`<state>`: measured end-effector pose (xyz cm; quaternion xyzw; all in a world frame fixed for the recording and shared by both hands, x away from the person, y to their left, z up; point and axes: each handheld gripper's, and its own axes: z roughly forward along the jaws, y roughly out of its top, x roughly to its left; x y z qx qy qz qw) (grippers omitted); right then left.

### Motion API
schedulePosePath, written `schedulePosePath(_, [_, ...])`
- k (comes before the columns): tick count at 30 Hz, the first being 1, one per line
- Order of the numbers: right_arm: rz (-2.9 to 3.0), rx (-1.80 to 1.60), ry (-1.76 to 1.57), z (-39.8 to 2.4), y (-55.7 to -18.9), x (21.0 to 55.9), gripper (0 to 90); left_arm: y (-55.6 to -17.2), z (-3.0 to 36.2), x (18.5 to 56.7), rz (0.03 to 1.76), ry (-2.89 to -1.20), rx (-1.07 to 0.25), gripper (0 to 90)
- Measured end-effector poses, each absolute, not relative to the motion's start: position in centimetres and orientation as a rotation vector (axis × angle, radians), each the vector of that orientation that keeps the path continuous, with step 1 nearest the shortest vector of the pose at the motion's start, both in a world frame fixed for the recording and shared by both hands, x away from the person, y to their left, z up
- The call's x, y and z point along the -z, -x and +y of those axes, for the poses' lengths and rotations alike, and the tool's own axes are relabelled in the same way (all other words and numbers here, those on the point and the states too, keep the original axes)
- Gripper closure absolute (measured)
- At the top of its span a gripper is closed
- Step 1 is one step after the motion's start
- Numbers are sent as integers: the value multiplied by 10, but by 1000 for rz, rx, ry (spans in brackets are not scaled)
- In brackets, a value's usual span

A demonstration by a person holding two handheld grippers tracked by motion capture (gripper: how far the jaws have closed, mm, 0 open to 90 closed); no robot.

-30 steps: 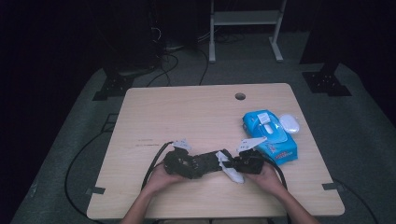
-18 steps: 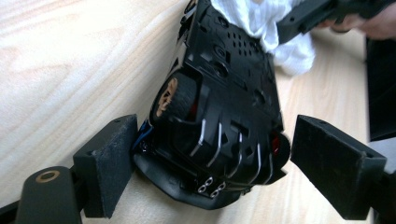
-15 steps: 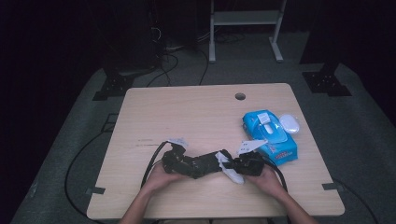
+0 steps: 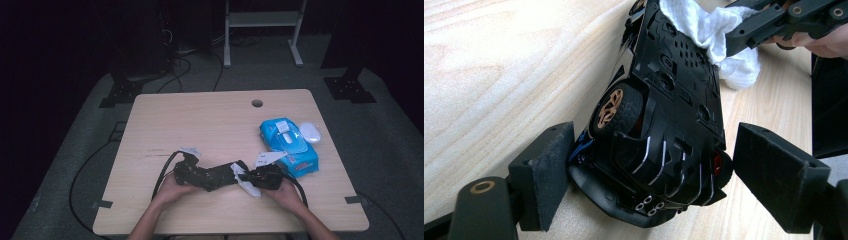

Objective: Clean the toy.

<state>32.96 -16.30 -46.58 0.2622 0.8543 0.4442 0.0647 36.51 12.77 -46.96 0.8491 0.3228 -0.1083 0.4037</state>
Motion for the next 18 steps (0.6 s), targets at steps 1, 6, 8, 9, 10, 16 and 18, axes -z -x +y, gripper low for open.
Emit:
schedulePosePath(1, [2577,-1340,-791,-163,-329,466,837,-365,127,469,818,-2148,265,177])
schedulePosePath(6, [2568,-1336,-784,-162,-327,466,838,-365,125,469,865,-2133,242,214])
schedulePosePath(8, [2563,-1336,-781,-162,-326,466,838,-364,124,469,870,-2135,223,221])
schedulePosePath(9, [2562,-1337,-786,-162,-326,466,838,-363,123,469,868,-2137,204,227])
schedulePosePath(10, [2559,-1340,-786,-162,-325,467,838,-363,122,469,865,-2142,185,229])
schedulePosePath(16, [2551,-1323,-769,-162,-321,466,838,-357,120,466,818,-2161,119,232])
schedulePosePath(18, [2550,-1322,-765,-162,-319,466,838,-354,118,465,801,-2167,82,232])
